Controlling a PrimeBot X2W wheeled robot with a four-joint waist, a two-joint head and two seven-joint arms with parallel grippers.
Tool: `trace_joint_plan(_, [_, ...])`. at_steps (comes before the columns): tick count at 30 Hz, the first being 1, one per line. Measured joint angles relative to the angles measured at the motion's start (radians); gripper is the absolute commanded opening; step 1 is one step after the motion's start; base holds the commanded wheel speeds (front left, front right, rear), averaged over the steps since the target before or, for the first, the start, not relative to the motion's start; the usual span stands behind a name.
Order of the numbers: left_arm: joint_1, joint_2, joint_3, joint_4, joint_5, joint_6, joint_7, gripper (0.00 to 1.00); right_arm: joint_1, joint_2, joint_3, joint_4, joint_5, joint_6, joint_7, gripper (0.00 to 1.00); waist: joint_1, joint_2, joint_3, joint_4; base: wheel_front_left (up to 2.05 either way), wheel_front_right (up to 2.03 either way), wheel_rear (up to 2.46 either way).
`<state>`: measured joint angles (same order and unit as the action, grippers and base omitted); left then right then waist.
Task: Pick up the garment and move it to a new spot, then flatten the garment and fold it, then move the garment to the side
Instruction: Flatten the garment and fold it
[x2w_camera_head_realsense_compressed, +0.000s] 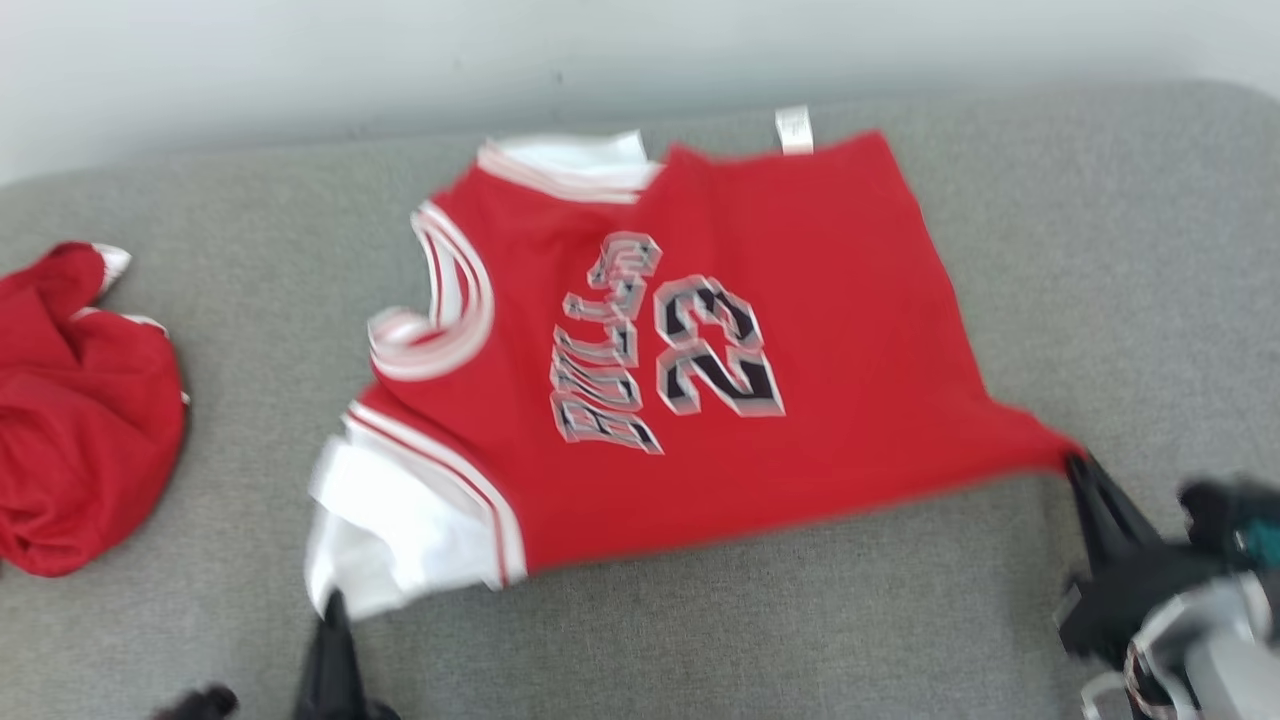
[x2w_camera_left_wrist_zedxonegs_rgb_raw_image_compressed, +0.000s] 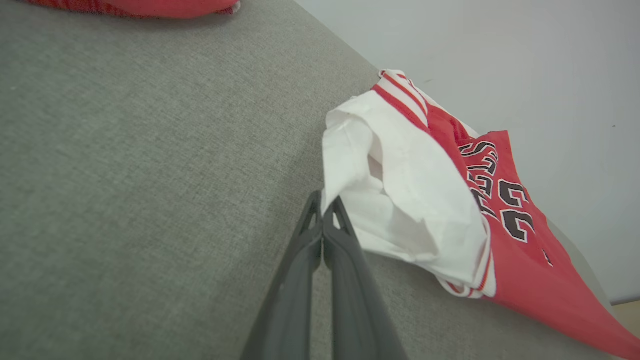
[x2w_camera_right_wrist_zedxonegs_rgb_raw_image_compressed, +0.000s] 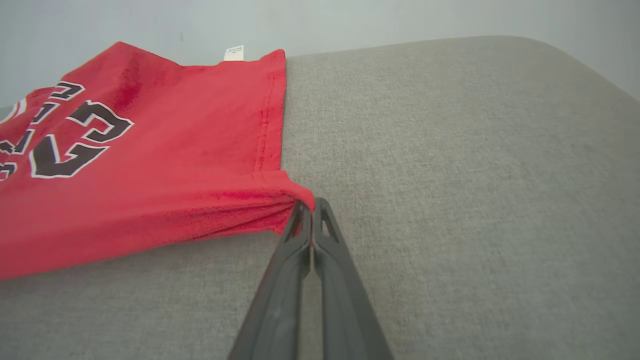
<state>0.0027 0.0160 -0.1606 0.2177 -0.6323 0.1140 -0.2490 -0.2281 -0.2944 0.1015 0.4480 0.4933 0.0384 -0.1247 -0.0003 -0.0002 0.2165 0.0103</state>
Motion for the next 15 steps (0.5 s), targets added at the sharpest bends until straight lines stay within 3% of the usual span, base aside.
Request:
trace_joint_plan(7, [0.06,-0.003,-0.038,-0.008,-0.051,-0.001,0.005,0.0,0.162,0.019,-0.059,-0.016,0.027,-0.085,0.002,0.0,0.0,0.0,-0.052,0.027,0.0,0.0,0.0])
trace_joint_plan(15, [0.082,-0.001,-0.03,-0.008,-0.073,0.0,0.007,0.0,0.232,0.059,-0.083,-0.069,0.033,-0.119,0.023,0.0,0.0001,0.0,-0.084,0.052,0.0,0.0,0.0])
